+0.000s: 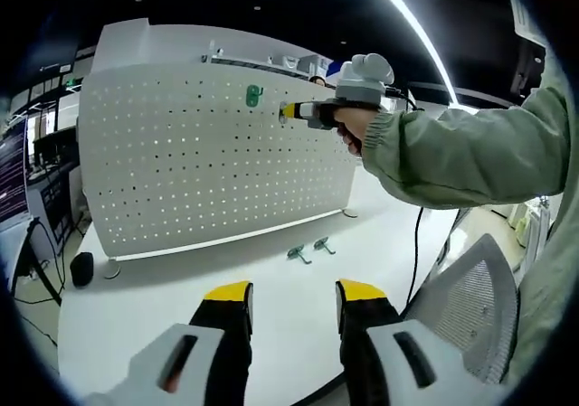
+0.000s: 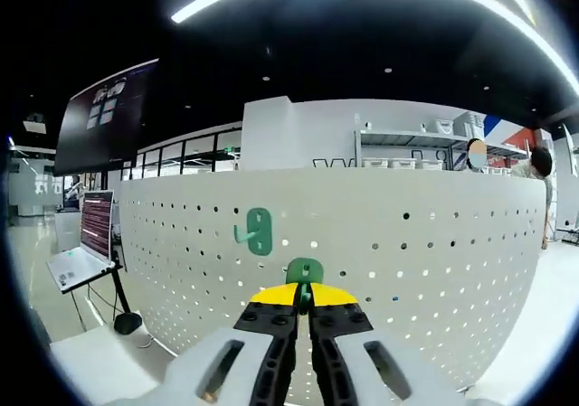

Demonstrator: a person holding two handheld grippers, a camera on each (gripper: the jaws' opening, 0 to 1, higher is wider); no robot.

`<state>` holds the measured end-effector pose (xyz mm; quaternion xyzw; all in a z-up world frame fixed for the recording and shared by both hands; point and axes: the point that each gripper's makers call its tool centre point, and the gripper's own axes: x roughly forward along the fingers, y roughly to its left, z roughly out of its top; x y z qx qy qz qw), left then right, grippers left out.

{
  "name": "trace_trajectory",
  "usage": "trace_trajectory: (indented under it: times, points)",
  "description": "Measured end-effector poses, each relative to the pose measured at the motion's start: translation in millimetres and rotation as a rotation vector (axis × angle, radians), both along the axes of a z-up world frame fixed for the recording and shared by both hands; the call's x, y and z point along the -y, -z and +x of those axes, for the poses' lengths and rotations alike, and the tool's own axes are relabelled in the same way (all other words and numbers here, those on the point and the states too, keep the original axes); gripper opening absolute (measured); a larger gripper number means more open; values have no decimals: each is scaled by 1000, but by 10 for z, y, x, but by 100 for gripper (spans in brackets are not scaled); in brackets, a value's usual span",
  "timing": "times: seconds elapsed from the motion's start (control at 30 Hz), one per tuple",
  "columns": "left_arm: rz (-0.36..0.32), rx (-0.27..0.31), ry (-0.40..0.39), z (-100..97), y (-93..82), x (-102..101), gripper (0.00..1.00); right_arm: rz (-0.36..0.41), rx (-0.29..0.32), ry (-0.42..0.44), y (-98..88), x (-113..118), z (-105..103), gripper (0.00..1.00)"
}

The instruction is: Insert the hook assembly into the mounting plate slot until the hook locks in place.

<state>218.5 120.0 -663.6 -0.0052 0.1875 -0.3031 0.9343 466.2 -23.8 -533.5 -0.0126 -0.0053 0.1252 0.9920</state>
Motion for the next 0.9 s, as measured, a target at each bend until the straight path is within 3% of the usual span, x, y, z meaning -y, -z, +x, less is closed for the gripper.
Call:
trace_trajectory:
  times: [0.9]
  points:
    - [-7, -1, -25, 63, 15, -103, 38, -5, 40, 38, -291, -15, 236, 2]
